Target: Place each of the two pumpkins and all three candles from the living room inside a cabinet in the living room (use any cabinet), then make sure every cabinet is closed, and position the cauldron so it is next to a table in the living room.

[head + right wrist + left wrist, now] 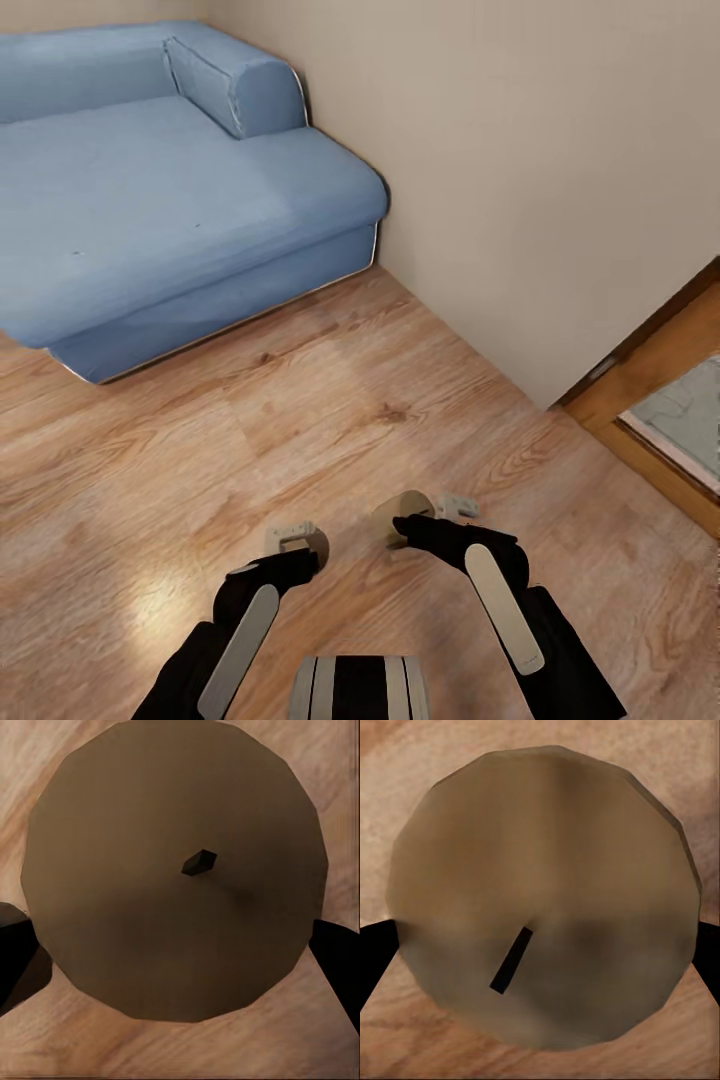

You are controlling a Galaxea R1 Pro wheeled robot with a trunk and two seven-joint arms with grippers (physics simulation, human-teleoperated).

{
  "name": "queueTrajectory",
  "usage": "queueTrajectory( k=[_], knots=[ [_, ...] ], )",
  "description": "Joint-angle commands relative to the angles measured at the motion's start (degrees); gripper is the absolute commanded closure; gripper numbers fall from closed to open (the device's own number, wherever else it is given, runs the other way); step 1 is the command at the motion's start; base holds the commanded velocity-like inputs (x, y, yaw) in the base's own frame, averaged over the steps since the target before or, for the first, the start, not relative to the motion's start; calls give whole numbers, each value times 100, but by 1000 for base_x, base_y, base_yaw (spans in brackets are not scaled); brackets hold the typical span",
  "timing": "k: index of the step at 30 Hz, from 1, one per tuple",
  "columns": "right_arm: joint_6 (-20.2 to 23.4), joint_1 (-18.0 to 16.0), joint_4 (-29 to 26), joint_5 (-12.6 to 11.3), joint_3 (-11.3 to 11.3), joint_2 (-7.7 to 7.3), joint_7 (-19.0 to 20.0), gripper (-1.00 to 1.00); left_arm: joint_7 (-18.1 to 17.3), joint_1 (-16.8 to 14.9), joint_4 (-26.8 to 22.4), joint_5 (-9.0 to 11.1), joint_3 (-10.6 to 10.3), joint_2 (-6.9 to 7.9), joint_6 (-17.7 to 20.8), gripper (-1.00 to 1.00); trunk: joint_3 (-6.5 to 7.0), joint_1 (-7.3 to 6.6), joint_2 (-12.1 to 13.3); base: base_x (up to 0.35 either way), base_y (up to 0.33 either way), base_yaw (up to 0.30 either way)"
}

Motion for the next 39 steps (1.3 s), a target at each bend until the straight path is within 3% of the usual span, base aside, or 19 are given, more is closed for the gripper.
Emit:
queueTrajectory(
  k=[1,5,21,39],
  knots=[
    [11,-2,-9,-71,-36,0,-60,100,59,-3,-9,64,-6,3,11,100,19,-7,0,-325,0,0],
    [43,-2,-27,-70,-131,0,-61,100,59,-2,-15,69,-10,1,14,100,108,-17,5,-328,0,0],
    [57,-2,-24,-70,-151,0,-62,100,59,6,-15,70,-16,-1,14,100,462,-58,27,-333,0,15],
    [58,-2,-44,-70,-144,0,-62,100,59,6,-15,79,-22,-3,14,100,861,-105,51,-283,0,277]
  ],
)
